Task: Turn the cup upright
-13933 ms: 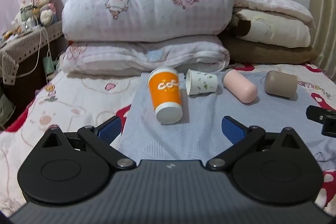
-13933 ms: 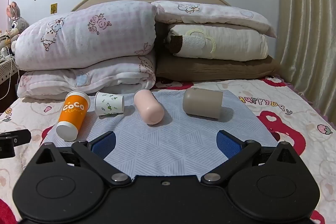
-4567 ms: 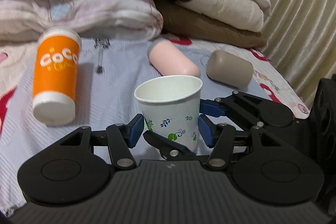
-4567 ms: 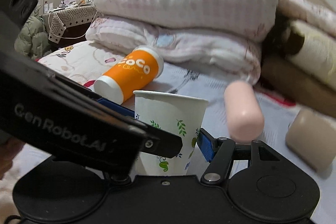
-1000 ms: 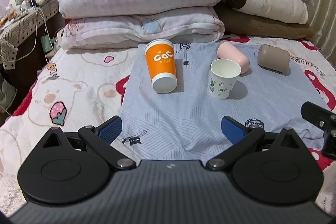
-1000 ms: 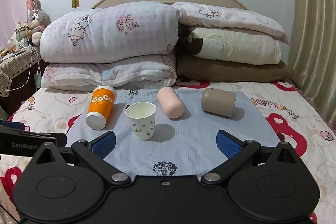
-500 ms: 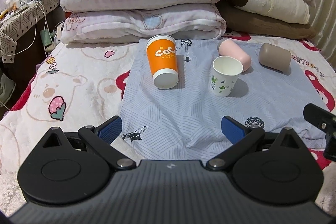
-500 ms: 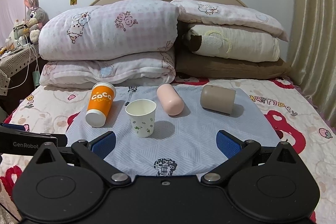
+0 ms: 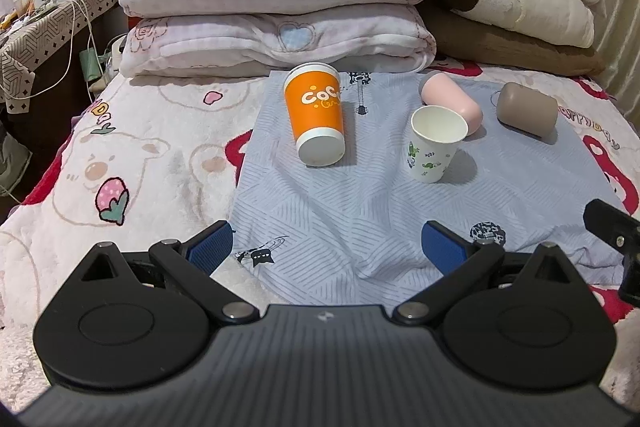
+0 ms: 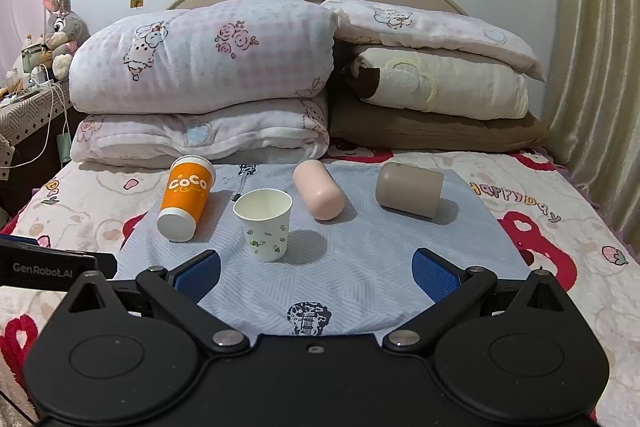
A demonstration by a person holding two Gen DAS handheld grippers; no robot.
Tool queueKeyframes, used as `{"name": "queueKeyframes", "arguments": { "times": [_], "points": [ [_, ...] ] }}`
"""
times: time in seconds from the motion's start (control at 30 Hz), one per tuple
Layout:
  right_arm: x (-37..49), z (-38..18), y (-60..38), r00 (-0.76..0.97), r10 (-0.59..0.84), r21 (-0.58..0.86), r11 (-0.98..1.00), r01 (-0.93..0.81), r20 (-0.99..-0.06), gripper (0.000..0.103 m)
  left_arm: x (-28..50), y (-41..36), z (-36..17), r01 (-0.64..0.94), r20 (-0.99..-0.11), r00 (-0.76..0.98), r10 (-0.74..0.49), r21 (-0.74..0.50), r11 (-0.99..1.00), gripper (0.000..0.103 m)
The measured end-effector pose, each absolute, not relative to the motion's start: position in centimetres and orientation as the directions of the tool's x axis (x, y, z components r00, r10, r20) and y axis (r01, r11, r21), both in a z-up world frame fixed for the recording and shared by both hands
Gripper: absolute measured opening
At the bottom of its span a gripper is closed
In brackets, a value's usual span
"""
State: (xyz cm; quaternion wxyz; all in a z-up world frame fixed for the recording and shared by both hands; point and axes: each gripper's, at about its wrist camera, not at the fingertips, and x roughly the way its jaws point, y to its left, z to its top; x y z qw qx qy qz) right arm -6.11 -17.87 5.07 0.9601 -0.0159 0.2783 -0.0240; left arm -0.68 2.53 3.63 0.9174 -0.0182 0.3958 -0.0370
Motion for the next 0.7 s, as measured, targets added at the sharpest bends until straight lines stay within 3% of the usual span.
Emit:
{"name": "queueKeyframes", "arguments": {
  "times": [0.7],
  "points": [
    [-6.11,5.25,-17.94,0.844,-0.068,-0.055,0.997,0.046,-0.532,0.103,-0.74,2.81,3.69,0.033,-0.726,0.685,-0.064,-0.057,0.998,0.102]
  ]
}}
